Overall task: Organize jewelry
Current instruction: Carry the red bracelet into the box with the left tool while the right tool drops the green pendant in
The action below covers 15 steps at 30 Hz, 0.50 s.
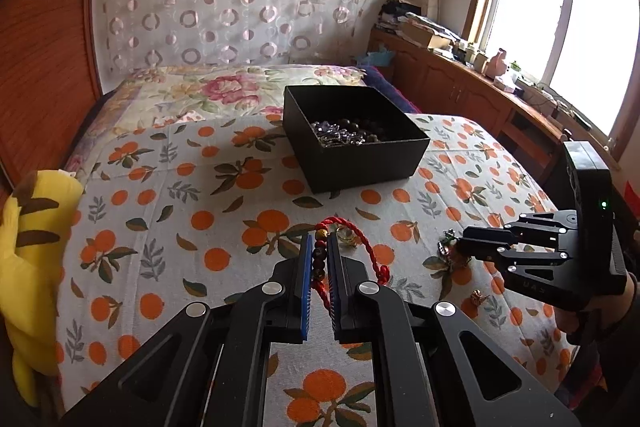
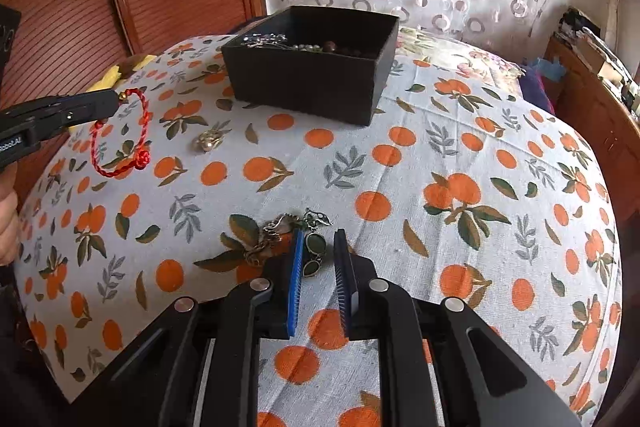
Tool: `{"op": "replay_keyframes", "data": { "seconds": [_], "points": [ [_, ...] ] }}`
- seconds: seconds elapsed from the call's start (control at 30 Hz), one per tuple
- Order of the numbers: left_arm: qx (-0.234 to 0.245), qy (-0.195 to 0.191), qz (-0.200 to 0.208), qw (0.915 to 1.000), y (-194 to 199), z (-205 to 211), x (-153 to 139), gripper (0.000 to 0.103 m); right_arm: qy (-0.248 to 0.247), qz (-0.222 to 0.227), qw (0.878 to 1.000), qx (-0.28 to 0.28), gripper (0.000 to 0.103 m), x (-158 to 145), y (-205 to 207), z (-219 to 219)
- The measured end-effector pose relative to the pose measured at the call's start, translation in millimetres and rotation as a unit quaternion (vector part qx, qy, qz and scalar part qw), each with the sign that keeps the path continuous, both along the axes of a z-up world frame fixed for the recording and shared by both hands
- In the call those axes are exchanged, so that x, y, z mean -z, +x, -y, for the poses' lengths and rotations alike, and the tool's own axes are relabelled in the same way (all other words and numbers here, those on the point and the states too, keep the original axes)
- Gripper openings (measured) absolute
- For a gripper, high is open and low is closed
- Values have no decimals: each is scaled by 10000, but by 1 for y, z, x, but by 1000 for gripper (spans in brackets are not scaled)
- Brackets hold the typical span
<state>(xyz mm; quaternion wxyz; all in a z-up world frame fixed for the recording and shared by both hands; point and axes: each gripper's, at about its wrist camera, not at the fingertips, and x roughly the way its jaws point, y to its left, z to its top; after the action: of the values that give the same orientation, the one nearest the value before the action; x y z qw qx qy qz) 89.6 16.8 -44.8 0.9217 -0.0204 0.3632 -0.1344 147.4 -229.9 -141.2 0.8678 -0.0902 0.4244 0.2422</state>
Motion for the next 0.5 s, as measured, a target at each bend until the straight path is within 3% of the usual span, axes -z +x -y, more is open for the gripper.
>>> {"op": "replay_keyframes", "data": {
  "seconds": [0.5],
  "points": [
    [142, 38, 51, 9999, -3, 14, -1, 6, -13, 227, 9994, -278, 13, -10, -9, -5]
  ]
}}
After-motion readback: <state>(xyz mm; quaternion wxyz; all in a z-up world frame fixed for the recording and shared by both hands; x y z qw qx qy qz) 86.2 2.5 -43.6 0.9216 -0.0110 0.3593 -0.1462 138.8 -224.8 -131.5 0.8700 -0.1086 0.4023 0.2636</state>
